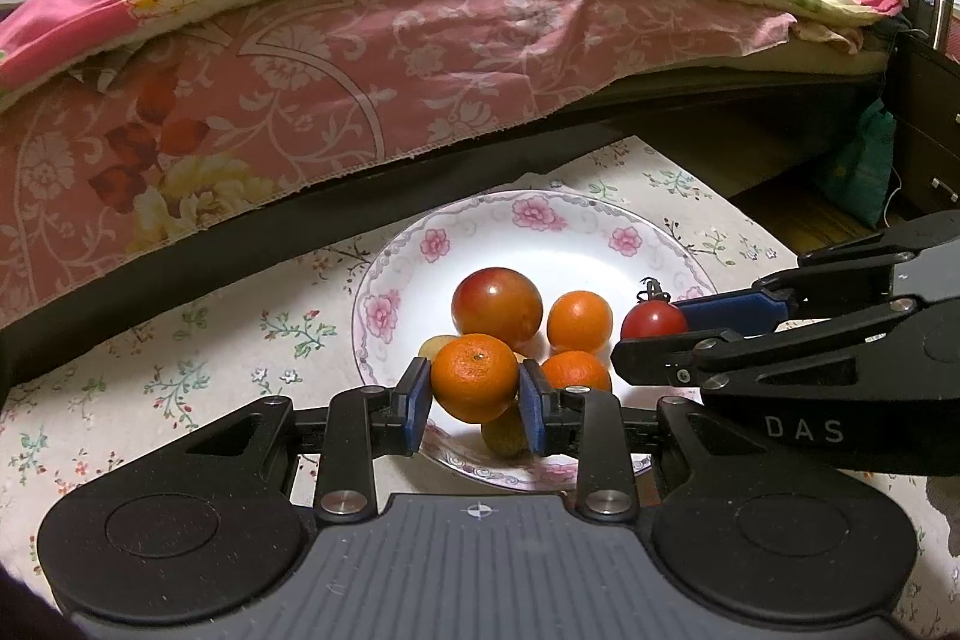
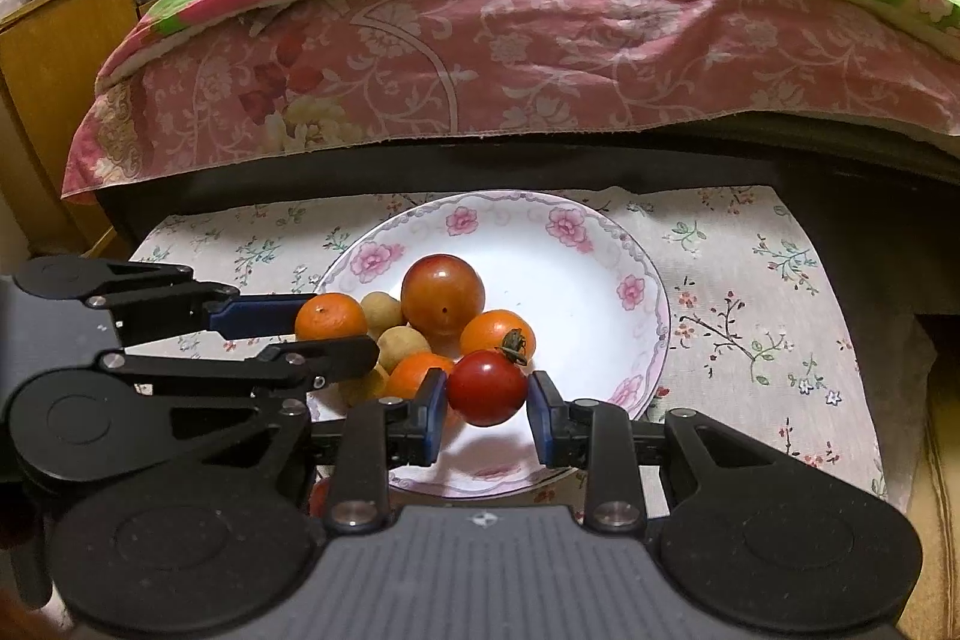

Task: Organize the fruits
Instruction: 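Open both tools to release the tangerine and cherry tomato into the plate, then grasp a cherry tomato with the right tool while left tool grasps another cherry tomato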

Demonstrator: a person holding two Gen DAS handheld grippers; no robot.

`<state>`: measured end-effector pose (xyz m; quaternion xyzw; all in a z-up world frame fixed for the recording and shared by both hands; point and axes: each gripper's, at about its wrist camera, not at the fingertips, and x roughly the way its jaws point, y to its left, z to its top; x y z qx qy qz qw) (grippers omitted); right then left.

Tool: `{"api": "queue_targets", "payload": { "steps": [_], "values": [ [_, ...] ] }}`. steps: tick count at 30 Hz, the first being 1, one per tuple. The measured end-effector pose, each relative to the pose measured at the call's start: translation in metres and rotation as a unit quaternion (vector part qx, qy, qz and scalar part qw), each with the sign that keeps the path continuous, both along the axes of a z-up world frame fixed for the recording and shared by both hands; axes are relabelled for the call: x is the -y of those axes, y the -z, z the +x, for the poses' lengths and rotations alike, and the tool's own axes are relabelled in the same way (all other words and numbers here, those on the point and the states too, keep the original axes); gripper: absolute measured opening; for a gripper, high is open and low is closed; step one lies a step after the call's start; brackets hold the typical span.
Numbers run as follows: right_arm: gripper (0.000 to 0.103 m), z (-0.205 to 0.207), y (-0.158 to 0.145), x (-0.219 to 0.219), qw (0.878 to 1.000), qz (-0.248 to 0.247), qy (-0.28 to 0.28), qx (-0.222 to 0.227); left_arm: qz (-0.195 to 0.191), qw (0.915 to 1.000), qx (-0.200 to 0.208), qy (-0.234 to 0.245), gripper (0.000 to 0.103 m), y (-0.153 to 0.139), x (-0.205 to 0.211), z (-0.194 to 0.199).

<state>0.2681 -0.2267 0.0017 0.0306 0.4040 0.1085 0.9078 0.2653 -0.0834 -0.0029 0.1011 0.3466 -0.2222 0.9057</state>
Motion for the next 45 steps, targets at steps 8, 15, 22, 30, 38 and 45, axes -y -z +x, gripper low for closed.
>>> {"api": "queue_targets", "payload": {
  "steps": [8,15,22,30,38,45],
  "values": [
    [0.030,0.000,-0.002,0.000,1.000,0.001,0.002,0.005,0.002,1.0000,0.005,0.001,0.041,-0.003,0.000,0.001],
    [0.030,0.000,-0.004,0.002,1.000,-0.001,0.006,0.011,-0.001,1.0000,0.009,0.003,0.042,-0.006,0.001,0.000],
    [0.030,-0.001,-0.008,0.004,1.000,0.002,0.011,0.016,-0.004,0.9999,0.016,-0.001,0.043,-0.012,-0.002,-0.003],
    [0.030,-0.013,-0.016,-0.003,1.000,0.007,-0.003,0.019,-0.012,0.9998,0.018,-0.005,0.043,-0.021,-0.012,-0.015],
    [0.030,-0.038,-0.020,-0.011,1.000,0.006,-0.018,0.010,-0.013,0.9998,0.015,-0.004,0.044,-0.025,-0.025,-0.034],
    [0.030,-0.067,-0.010,-0.027,0.999,0.000,-0.044,-0.017,-0.013,0.9999,-0.002,0.000,0.045,-0.017,-0.036,-0.054]
  ]
}}
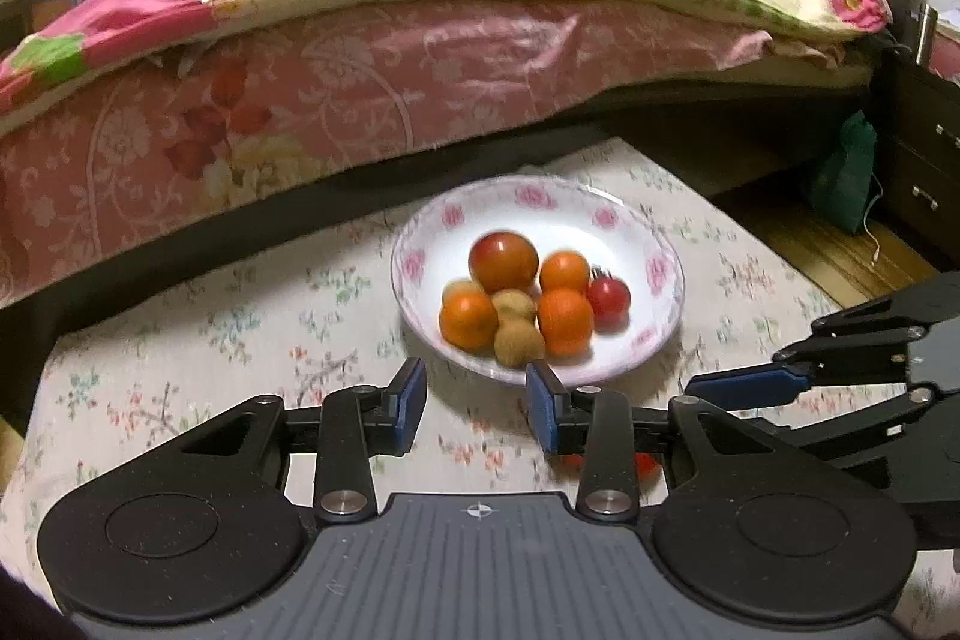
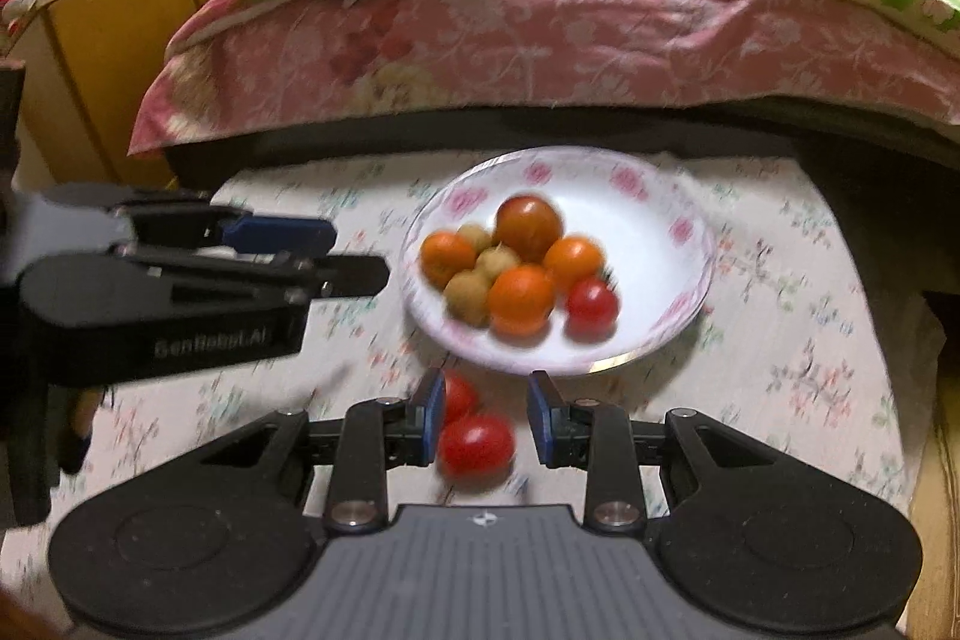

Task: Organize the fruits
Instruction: 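Grasp a cherry tomato with the right tool while left tool grasps another cherry tomato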

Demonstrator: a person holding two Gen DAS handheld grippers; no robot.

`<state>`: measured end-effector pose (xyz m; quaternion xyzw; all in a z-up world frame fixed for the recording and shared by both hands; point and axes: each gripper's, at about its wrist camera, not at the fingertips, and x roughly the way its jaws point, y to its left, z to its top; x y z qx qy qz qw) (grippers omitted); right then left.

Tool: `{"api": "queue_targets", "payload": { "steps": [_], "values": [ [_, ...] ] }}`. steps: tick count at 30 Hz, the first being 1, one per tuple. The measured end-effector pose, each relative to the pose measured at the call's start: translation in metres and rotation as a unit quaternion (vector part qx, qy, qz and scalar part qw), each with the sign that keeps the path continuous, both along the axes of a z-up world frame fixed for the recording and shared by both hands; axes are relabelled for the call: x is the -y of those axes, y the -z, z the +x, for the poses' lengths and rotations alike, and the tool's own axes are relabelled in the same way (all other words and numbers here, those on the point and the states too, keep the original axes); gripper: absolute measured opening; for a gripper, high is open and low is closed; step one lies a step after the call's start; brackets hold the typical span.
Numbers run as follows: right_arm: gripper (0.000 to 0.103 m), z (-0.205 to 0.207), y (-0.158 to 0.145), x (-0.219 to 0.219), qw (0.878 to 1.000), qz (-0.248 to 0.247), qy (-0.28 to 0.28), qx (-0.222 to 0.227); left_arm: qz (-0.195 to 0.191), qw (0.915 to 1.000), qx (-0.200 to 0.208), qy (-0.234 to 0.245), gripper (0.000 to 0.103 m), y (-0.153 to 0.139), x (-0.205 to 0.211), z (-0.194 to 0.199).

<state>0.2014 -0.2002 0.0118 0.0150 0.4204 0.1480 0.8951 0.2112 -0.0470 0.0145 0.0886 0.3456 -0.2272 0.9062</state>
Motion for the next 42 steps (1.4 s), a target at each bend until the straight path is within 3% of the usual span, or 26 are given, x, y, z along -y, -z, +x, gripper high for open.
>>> {"api": "queue_targets", "payload": {
  "steps": [8,16,27,32,42],
  "values": [
    [0.032,0.000,0.020,-0.013,0.999,-0.016,-0.019,-0.027,0.000,0.9999,-0.016,0.001,0.046,0.011,-0.008,-0.007],
    [0.039,0.008,0.026,-0.010,0.999,-0.034,-0.006,-0.013,-0.002,0.9996,-0.028,0.002,0.047,0.022,-0.007,-0.006],
    [0.039,0.016,0.034,-0.012,0.999,-0.044,-0.009,-0.023,-0.006,0.9993,-0.036,0.007,0.048,0.026,-0.006,-0.007],
    [0.032,0.015,0.037,-0.013,0.998,-0.060,-0.016,-0.030,-0.007,0.9991,-0.040,0.015,0.048,0.029,-0.002,-0.007],
    [0.032,0.005,0.029,0.014,0.998,-0.050,0.008,-0.045,-0.008,0.9978,-0.046,0.047,0.048,0.038,0.032,-0.004]
  ]
}}
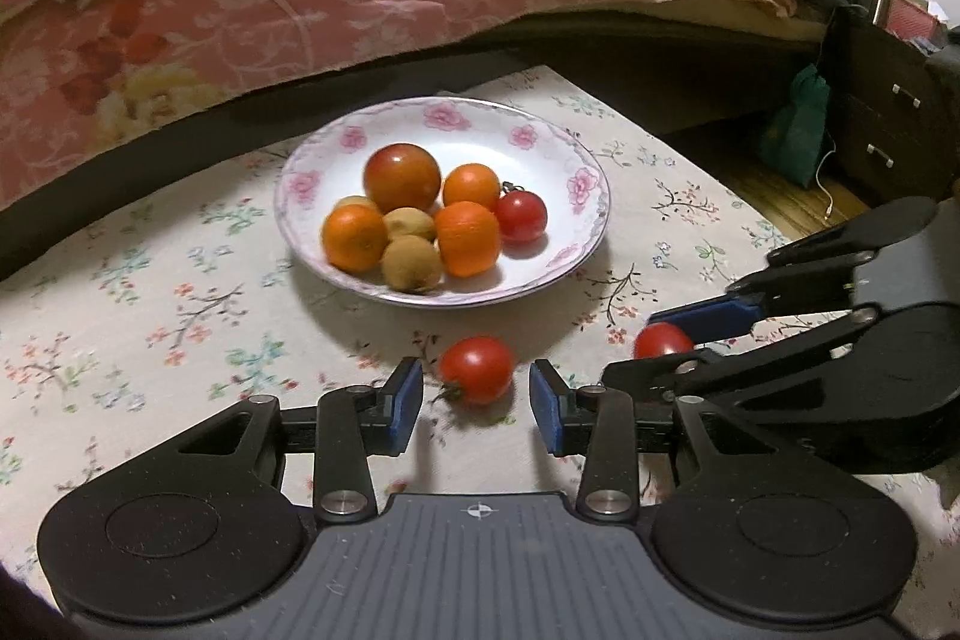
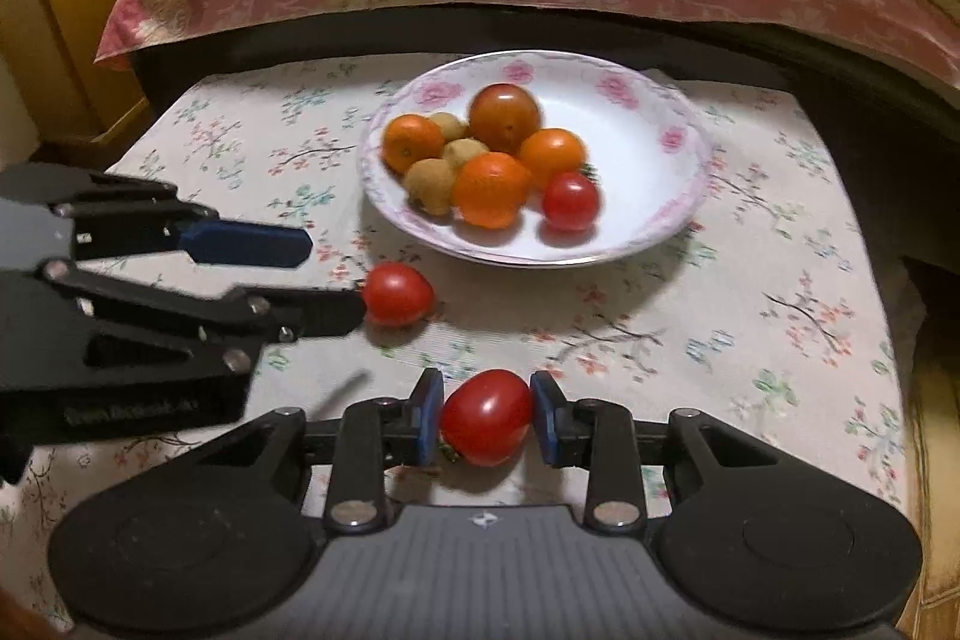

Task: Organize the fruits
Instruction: 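Grasp a cherry tomato with the right tool while left tool grasps another cherry tomato, then carry both cherry tomatoes toward the white plate with both tools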

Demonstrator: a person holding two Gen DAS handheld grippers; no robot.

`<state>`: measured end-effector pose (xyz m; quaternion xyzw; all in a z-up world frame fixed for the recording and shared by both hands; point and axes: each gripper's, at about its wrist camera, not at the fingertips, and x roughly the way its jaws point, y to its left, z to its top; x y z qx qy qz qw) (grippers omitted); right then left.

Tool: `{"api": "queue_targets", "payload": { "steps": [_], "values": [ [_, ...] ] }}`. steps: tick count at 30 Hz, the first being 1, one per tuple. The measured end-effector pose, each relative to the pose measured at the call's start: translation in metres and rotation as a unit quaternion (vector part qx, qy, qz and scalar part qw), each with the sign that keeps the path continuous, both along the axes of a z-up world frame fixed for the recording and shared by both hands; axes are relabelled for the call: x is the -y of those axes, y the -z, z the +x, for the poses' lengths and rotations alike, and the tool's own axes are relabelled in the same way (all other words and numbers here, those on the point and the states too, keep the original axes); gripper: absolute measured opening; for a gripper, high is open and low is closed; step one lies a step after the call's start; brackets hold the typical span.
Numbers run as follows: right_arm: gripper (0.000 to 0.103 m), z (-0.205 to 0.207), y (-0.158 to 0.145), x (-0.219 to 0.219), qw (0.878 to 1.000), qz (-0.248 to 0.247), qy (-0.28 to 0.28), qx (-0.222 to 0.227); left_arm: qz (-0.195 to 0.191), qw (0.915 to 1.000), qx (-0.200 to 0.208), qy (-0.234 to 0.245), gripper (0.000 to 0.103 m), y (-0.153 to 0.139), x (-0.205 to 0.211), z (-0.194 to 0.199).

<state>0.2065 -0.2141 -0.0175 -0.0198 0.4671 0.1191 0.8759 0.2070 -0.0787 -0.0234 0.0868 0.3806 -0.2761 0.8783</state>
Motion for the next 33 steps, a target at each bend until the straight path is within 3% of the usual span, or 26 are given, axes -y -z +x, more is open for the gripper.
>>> {"api": "queue_targets", "payload": {
  "steps": [6,13,18,24,33],
  "values": [
    [0.032,0.003,0.000,0.014,1.000,0.003,0.020,-0.007,0.012,0.9999,0.000,0.000,0.048,0.008,0.014,0.009],
    [0.032,0.001,0.003,0.013,1.000,0.004,0.015,-0.013,0.018,0.9998,-0.005,-0.002,0.037,0.015,0.011,0.004],
    [0.032,0.000,0.002,0.008,1.000,0.004,0.010,-0.013,0.015,0.9998,-0.008,-0.006,0.037,0.011,0.002,-0.001],
    [0.032,-0.013,-0.003,0.000,1.000,0.005,0.000,-0.015,0.026,0.9995,-0.016,-0.001,0.037,-0.002,-0.020,-0.031],
    [0.032,-0.060,-0.001,-0.036,0.999,-0.007,-0.048,-0.018,0.049,0.9982,-0.035,-0.002,0.038,0.008,-0.041,-0.074]
  ]
}}
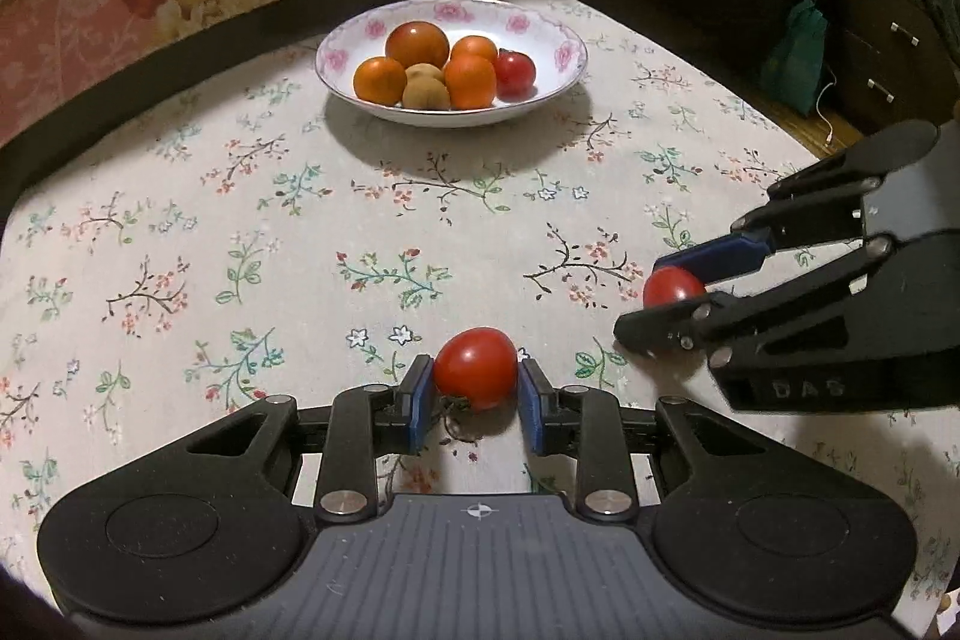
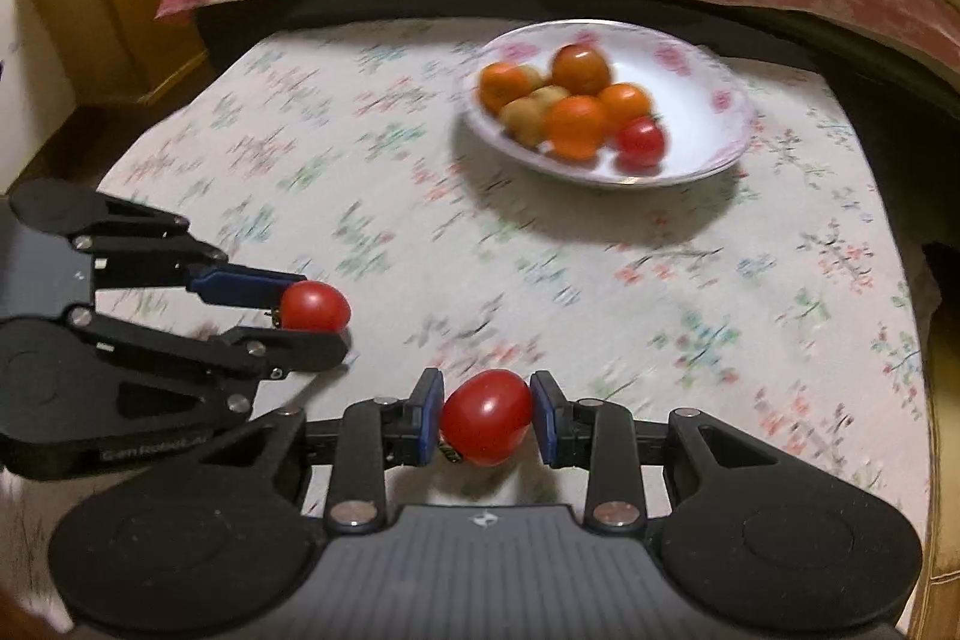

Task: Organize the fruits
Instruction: 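Carry both cherry tomatoes toward the white plate with both tools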

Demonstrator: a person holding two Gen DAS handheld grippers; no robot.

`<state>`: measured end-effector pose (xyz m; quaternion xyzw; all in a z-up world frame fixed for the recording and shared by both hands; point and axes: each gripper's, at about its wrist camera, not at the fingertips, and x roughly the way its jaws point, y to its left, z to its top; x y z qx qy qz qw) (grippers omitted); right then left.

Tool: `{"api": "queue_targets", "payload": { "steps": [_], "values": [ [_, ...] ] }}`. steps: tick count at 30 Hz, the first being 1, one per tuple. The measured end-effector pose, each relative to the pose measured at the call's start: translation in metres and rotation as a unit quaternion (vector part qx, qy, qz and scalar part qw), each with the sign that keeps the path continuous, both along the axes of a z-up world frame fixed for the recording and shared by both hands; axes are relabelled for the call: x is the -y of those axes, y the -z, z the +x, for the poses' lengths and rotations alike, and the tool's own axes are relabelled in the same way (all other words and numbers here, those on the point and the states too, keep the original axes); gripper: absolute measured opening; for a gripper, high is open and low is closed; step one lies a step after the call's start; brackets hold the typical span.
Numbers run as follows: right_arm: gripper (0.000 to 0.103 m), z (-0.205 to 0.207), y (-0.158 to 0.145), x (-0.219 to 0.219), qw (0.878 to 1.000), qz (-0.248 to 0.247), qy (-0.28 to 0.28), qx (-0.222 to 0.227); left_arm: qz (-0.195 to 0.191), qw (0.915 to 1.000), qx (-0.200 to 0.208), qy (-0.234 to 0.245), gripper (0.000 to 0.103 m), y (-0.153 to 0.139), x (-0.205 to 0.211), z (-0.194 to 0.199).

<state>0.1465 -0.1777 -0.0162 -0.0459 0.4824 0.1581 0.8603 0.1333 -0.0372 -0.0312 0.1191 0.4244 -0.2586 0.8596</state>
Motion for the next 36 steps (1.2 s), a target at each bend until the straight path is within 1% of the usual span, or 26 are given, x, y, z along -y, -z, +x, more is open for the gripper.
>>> {"api": "queue_targets", "payload": {
  "steps": [1,3,6,10,13,26,29,31,36],
  "values": [
    [0.032,-0.003,0.003,-0.002,1.000,-0.001,0.000,-0.004,-0.002,1.0000,0.002,0.000,0.038,0.000,0.000,-0.001],
    [0.032,-0.007,0.004,-0.002,1.000,-0.001,0.003,0.003,-0.005,1.0000,0.003,0.000,0.039,0.002,-0.001,-0.001],
    [0.032,-0.008,0.003,0.004,1.000,0.008,0.015,-0.002,-0.004,0.9999,0.010,0.003,0.040,0.003,-0.001,-0.003],
    [0.032,-0.010,0.001,0.009,1.000,0.009,0.028,-0.004,-0.006,0.9999,0.013,0.002,0.044,0.003,0.000,-0.001],
    [0.032,-0.012,0.000,0.012,0.999,0.014,0.036,-0.009,-0.007,0.9999,0.014,0.002,0.044,0.003,0.001,0.000],
    [0.032,-0.015,0.000,0.013,0.999,0.018,0.036,-0.013,-0.013,0.9998,0.016,0.003,0.046,0.005,0.002,0.003],
    [0.032,-0.013,0.001,0.012,0.999,0.017,0.038,-0.013,-0.014,0.9998,0.014,0.003,0.045,0.005,0.002,0.002],
    [0.032,-0.012,0.001,0.010,0.999,0.015,0.036,-0.014,-0.014,0.9998,0.013,0.004,0.041,0.004,0.002,0.002],
    [0.031,-0.011,0.000,0.010,0.999,0.011,0.034,-0.013,-0.019,0.9997,0.014,0.002,0.037,0.001,0.003,0.003]
  ]
}}
